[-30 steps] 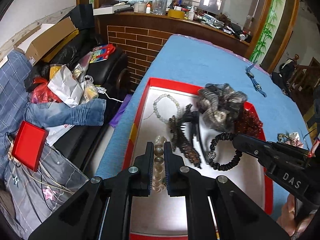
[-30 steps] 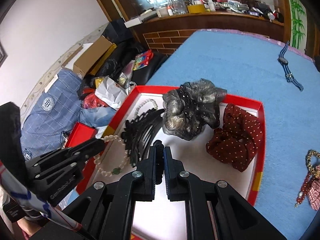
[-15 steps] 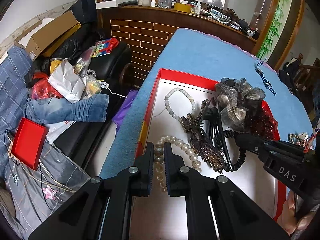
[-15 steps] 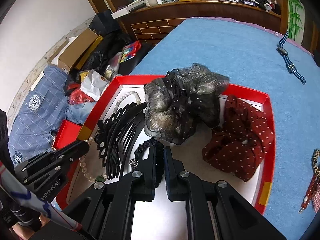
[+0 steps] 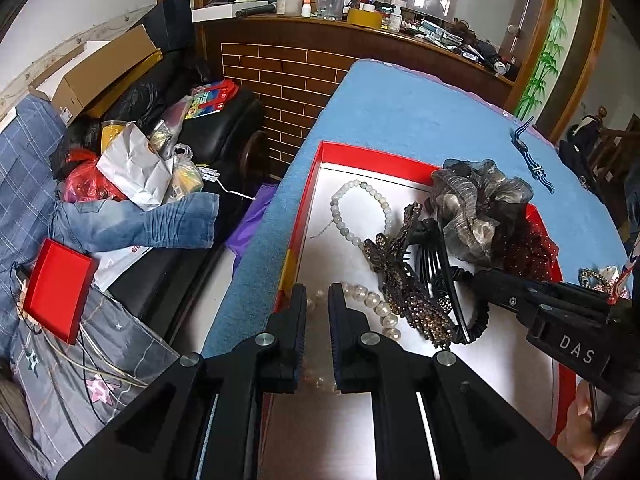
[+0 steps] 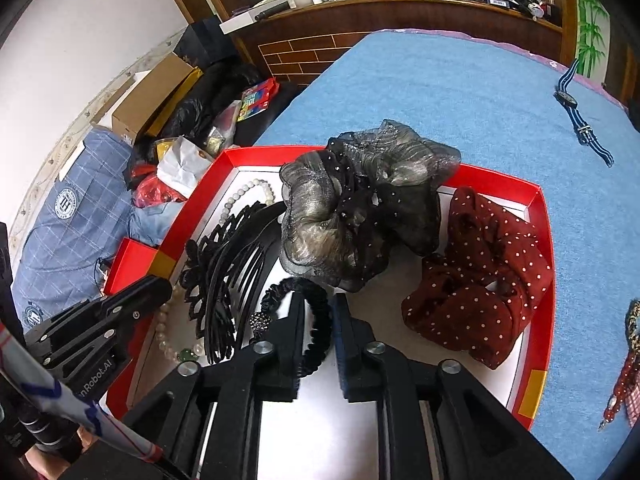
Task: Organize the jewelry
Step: 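Move the right tool to the white polka-dot scrunchie and close on it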
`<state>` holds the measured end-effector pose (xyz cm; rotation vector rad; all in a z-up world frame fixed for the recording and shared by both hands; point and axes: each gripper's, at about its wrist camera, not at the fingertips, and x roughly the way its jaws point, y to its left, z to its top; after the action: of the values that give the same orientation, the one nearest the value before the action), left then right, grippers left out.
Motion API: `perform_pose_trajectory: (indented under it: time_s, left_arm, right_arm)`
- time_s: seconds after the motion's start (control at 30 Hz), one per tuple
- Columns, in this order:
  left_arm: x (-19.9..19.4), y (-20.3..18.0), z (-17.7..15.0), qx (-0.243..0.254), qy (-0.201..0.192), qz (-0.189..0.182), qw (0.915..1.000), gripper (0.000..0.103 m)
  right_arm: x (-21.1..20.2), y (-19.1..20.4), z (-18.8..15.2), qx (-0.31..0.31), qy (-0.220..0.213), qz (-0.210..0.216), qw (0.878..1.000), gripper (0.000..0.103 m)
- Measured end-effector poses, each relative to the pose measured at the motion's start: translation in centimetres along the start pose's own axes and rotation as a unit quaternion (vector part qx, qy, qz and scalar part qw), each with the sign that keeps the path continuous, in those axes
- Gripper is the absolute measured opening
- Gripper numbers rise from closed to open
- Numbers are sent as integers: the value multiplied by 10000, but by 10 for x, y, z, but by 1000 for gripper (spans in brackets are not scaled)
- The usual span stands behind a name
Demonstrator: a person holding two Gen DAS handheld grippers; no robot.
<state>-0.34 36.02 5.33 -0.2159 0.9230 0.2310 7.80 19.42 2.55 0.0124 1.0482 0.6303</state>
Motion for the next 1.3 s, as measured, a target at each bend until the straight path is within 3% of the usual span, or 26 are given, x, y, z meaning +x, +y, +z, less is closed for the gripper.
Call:
perform_pose_trajectory:
  time_s: [0.2,0.33,0.53,0.9,1.2,1.3]
  left_arm:
    - [-19,-6,-1,54,-185,93,9998,13]
    - [-42,-22,-4,187,-476,128,9986,29]
    - [-68,-70,-19,542,-665,-168,9962,29]
    - [-72,-174,-57,1245,-490,-633,9890,30]
    - [-61,-263,-97,1844,-339,-961,9776,35]
    - [-52,-290,-112,2010,-347,-909,9747,36]
  right_arm:
    - [-18,-3,-4,17,-116,64,9999,17]
    - [-37,-11,-11,87,-213,57,9997,18]
    - [-71,-33,-31,208,-384,-37,9990,23]
    - [-141,-124,-82,927,-723,-317,9926,23]
    - [-196,-210,-131,1691,-1145,-775,9758,24]
    - [-205,-231,-144,1855,-1193,-920,9710,24]
